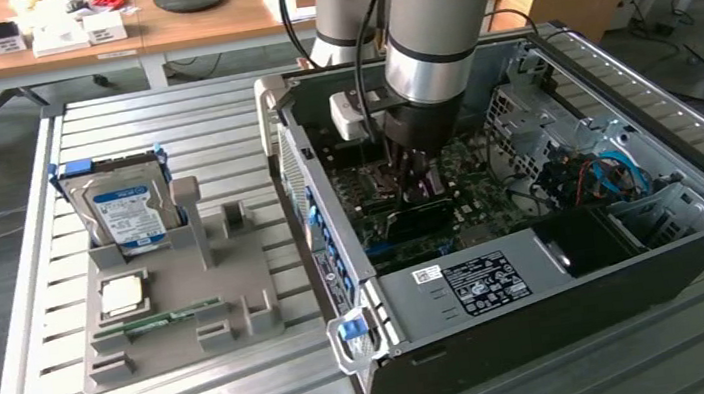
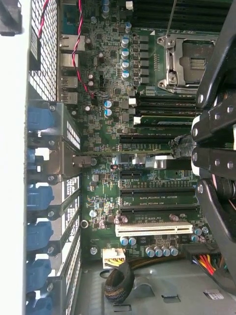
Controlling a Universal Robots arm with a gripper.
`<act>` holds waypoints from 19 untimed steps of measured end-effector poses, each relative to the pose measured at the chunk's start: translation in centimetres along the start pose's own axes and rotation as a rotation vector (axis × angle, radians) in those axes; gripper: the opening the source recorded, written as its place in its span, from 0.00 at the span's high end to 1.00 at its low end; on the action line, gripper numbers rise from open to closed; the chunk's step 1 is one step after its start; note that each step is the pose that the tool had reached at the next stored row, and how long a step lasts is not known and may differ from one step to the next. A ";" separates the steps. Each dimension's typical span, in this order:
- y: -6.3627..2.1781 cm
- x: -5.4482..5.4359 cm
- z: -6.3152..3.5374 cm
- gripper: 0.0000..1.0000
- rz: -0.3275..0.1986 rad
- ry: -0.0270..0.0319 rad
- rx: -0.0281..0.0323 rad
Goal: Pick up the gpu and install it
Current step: 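Press down on the gpu until it lock into place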
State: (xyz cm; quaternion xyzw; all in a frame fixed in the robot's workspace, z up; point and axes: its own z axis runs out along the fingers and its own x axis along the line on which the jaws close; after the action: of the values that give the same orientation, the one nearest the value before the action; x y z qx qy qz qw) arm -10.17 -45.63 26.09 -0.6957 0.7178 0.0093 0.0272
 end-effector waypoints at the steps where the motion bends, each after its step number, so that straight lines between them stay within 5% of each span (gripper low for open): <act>1: 0.00 0.0 0.01 0.89 0.000 0.0001 0.0000; 8: -0.01 0.0 -0.12 0.89 0.000 -0.0017 0.0006; 19: -0.08 -0.2 -3.43 0.89 0.000 -0.0001 0.0000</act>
State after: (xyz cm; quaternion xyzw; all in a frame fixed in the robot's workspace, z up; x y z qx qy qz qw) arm -10.17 -45.63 29.53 -0.6957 0.7178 0.0094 0.0272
